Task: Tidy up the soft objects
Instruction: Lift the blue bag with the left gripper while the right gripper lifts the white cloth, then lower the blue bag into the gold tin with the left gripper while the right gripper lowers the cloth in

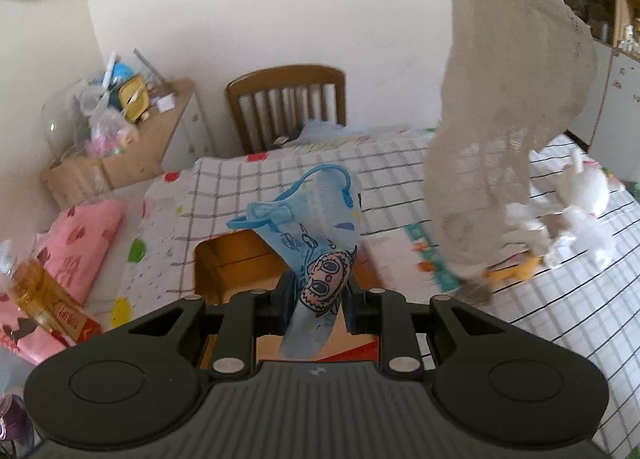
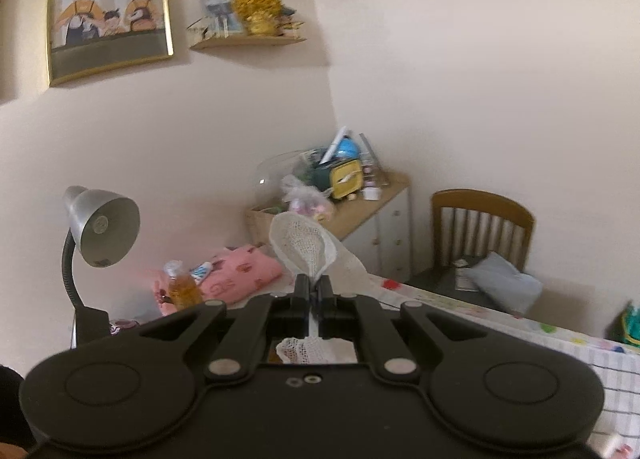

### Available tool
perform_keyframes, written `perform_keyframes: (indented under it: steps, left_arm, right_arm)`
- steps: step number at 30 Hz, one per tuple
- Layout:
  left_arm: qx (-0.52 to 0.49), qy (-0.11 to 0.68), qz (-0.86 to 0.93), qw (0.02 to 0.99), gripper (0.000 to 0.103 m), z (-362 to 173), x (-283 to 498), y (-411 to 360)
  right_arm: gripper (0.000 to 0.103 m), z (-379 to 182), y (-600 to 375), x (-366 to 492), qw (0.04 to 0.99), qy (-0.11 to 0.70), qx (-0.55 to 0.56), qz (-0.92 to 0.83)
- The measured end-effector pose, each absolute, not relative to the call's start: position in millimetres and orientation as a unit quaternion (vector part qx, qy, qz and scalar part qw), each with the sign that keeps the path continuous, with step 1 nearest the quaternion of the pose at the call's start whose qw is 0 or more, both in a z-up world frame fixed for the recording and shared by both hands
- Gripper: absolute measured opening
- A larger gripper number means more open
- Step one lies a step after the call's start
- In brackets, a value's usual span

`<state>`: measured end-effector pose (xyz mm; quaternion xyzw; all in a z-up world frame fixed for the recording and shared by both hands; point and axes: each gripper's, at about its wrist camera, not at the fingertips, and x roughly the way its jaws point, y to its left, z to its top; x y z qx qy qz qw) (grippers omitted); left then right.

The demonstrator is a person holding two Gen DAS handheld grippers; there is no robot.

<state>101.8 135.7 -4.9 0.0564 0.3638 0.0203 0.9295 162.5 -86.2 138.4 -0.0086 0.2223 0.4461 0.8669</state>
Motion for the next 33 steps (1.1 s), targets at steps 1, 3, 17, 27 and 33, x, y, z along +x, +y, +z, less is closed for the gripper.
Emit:
perform_keyframes:
  steps: [1,3,17,27,33]
  left_arm:
    - [0.052,0.368,0.023,0.928,0.024,-8,104,143]
    - [0.043,0.377,0.028,0.925,0.024,-13,109,157]
    - [0.019,0.447,0.015,0.894,0.024,-70,159,206]
    - [-0.004,0.488,0.005,0.873,0.024,-101,183,218]
    - [-0.017,0.501,0.001,0.865,0.024,-110,190,221]
  right_arm:
    - [0.003,136,-77,165,0.864,0.224,-0.007,0.451]
    - [0.003,132,-57,170,0.86,0.229,-0.007,0.457]
    - [0.003,49,42,216,0.833,0.317,-0.009,0.454]
    - [0.004,-30,67,234,0.813,0.411,-0.031,0.412]
    - [0.005,-67,77,238,0.802,0.446,-0.054,0.394]
